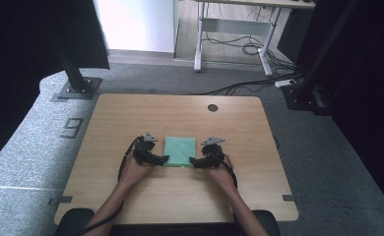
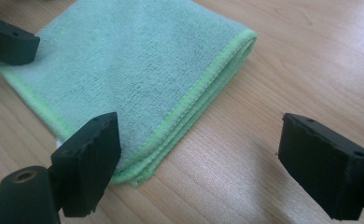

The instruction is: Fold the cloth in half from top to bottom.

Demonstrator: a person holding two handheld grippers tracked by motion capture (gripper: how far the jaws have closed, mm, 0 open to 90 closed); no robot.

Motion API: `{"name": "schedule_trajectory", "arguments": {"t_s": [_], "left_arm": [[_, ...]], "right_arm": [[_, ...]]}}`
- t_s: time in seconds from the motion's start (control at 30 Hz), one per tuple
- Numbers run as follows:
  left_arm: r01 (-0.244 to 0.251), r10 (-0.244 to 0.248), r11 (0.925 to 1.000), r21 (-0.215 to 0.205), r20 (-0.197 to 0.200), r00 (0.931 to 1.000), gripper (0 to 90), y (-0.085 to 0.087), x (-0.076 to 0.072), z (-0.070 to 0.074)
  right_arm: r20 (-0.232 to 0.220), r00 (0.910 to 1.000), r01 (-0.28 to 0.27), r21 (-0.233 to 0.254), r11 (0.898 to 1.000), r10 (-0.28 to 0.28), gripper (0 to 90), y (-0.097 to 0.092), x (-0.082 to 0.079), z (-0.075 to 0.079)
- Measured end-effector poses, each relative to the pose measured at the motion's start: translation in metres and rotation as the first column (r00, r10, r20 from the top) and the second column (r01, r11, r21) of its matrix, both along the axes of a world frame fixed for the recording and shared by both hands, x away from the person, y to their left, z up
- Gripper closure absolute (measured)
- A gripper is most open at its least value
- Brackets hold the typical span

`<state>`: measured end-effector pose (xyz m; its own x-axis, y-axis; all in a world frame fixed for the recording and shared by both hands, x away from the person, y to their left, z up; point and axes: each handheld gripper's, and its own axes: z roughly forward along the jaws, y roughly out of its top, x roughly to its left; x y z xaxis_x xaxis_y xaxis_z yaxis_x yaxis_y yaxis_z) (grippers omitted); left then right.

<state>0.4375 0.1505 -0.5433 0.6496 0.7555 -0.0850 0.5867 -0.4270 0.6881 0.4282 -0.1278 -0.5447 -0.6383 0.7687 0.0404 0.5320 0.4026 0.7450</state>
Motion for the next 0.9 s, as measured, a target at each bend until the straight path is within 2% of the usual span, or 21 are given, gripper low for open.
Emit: {"name": "schedule_trajectory", "arguments": {"t_s": [0.13,0.5,0.9], "left_arm": [[0.024,-0.024,0.9996,0.012,0.012,0.9996,1.2,-0.002,-0.006,0.007],[0.063,-0.063,0.9980,-0.001,0.039,0.9972,0.9,0.008,-0.028,0.028],[0.083,-0.084,0.9961,0.030,0.064,0.9944,0.9,0.020,-0.052,0.038]], "right_arm": [[0.008,1.0000,-0.006,0.000,1.000,0.006,12.8,-0.002,-0.003,0.007],[0.013,0.9991,-0.041,-0.006,0.999,0.041,6.4,-0.016,-0.017,0.024],[0.029,0.9980,-0.056,-0.018,0.998,0.057,0.3,-0.035,-0.038,0.040]]}}
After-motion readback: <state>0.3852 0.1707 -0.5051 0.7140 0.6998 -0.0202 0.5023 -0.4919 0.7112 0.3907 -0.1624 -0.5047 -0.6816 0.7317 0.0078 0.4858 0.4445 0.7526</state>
